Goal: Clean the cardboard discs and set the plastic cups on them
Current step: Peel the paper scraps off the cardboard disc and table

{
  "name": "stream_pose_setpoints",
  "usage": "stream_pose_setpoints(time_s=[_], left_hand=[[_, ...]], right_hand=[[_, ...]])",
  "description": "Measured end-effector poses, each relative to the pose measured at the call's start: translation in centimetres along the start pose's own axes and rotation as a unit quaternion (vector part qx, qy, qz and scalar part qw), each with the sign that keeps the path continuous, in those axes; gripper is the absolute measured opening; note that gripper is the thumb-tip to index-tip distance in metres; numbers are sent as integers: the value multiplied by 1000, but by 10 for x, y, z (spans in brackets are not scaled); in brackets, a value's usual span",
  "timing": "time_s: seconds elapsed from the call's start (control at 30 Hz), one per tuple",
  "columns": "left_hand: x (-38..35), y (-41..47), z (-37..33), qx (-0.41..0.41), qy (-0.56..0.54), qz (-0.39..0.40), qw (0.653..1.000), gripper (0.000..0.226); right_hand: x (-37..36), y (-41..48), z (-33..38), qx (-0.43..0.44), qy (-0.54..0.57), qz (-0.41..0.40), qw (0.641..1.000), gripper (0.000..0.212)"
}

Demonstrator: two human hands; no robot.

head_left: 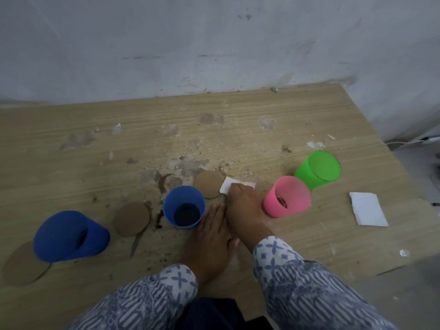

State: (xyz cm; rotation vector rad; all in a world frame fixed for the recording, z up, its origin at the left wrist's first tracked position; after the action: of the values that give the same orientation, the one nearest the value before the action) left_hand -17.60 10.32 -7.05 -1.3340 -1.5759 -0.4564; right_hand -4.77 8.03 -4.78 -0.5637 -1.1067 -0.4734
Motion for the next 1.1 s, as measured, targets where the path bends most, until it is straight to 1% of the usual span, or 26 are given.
stream_pose_setpoints(time_s=[0.07, 0.13, 0.23, 0.3, 0.4, 0.47, 0.5, 0.6, 0.7, 0.73, 0.8, 0.9, 0.97, 1.03, 1.07, 1.1], left_hand=[[-5, 1, 2, -4, 27, -17, 999, 69], [-8, 2, 3, -6, 50, -27, 998, 65], [-8, 2, 4, -6, 81, -43, 996, 64], [-9, 2, 5, -6, 97, -49, 994, 65], [-15, 4, 5, 4, 99, -64, 993, 66], [-15, 5, 5, 8, 95, -58, 994, 66], [-16, 5, 5, 7, 92, -55, 994, 65], [-17, 5, 6, 1, 86, -56, 995, 65], [-15, 4, 8, 0, 82, -55, 995, 64], [-15, 4, 8, -1, 82, -57, 995, 66], [-15, 3, 7, -6, 82, -74, 994, 64], [-16, 3, 6, -9, 93, -93, 991, 64], [-15, 3, 4, -11, 106, -93, 990, 64], [-14, 2, 4, -4, 115, -91, 989, 65], [-14, 2, 4, 0, 114, -90, 989, 66], [-14, 3, 5, 1, 109, -89, 990, 66]], right_hand=[[-5, -10, -8, 22, -29, 11, 999, 21], [-6, -15, -16, 16, -22, 3, 1000, 26], [2, -6, -12, 4, 1, -18, 1000, 17], [7, 1, -6, 5, 20, -23, 1000, 17], [4, -2, -3, 55, -34, 13, 998, 15], [-1, -12, -9, 75, -38, 19, 996, 10], [-3, -17, -13, 71, -29, 17, 997, 10], [-3, -14, -17, 47, -70, 34, 996, 18], [6, 5, -11, -10, -14, -3, 1000, 21], [7, 10, -7, -12, -6, -15, 1000, 20], [6, 13, -2, 18, -10, -3, 1000, 18], [5, -5, -3, 65, -74, 53, 994, 18], [4, -17, -11, 66, -84, 53, 993, 16], [2, -20, -15, 62, -98, 64, 991, 19], [1, -15, -17, 55, -102, 54, 992, 22], [1, -9, -18, 35, -83, 36, 995, 23]])
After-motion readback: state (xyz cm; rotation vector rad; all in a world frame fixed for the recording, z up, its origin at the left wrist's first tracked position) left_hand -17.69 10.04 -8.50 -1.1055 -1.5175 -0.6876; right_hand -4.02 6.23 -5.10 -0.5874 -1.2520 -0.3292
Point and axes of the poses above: each hand's wrist, its own y-axis towards the middle knuckle, its own x-axis out of the back of the hand, z = x × y, the point moved 1 cm from there along y, towards the middle knuckle, and after that the axes turned 9 degrees about z, right-handed, at the moved point
